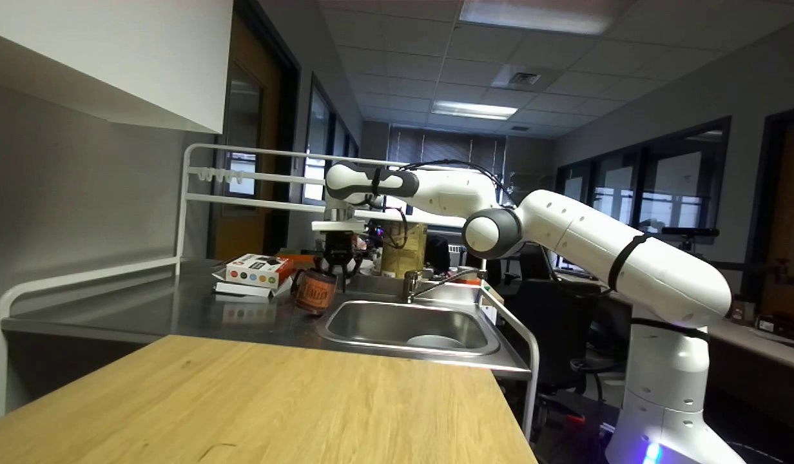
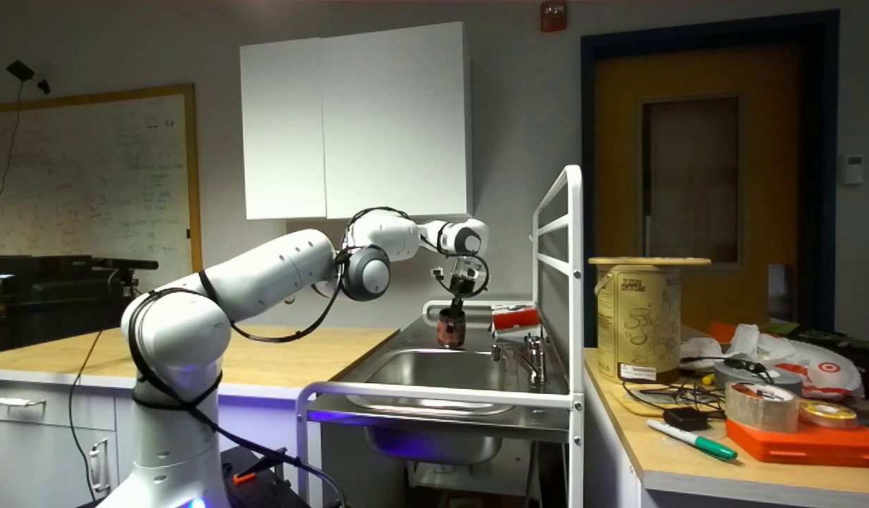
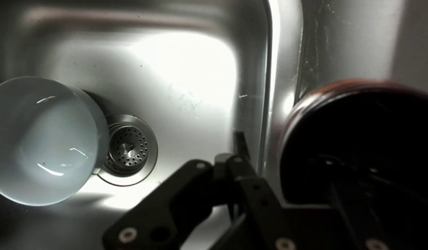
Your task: Place the brown mug in the sink
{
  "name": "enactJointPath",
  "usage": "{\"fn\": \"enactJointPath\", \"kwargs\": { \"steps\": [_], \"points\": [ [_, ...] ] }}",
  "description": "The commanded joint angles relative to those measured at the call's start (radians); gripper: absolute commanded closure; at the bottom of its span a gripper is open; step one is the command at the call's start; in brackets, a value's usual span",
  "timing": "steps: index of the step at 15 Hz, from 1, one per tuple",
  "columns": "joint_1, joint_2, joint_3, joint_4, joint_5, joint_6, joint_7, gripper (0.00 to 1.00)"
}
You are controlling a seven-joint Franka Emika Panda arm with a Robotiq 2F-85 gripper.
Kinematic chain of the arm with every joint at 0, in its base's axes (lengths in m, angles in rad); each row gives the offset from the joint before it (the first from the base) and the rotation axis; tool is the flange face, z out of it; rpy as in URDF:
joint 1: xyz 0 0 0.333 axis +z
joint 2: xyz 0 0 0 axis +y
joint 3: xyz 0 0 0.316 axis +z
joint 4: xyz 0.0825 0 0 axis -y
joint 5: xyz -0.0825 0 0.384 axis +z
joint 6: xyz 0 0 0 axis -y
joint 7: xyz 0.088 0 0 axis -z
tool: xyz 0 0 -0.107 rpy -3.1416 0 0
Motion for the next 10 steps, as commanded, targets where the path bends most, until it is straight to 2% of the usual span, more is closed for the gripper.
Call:
{"fn": "enactJointPath", "kwargs": {
  "steps": [1,2,4,5,10],
  "points": [
    [-0.014,0.037,0.028,0.077,-0.011,-0.05,0.003,0.93],
    [-0.006,-0.022,0.012,-0.027,0.005,-0.003,-0.006,0.96],
    [-0.006,-0.025,0.014,-0.027,0.009,0.002,-0.009,0.97],
    [-0.006,-0.026,0.013,-0.027,0.008,0.002,-0.01,0.95],
    [-0.01,-0.042,0.009,-0.021,0.005,-0.007,-0.003,0.94]
  ]
}}
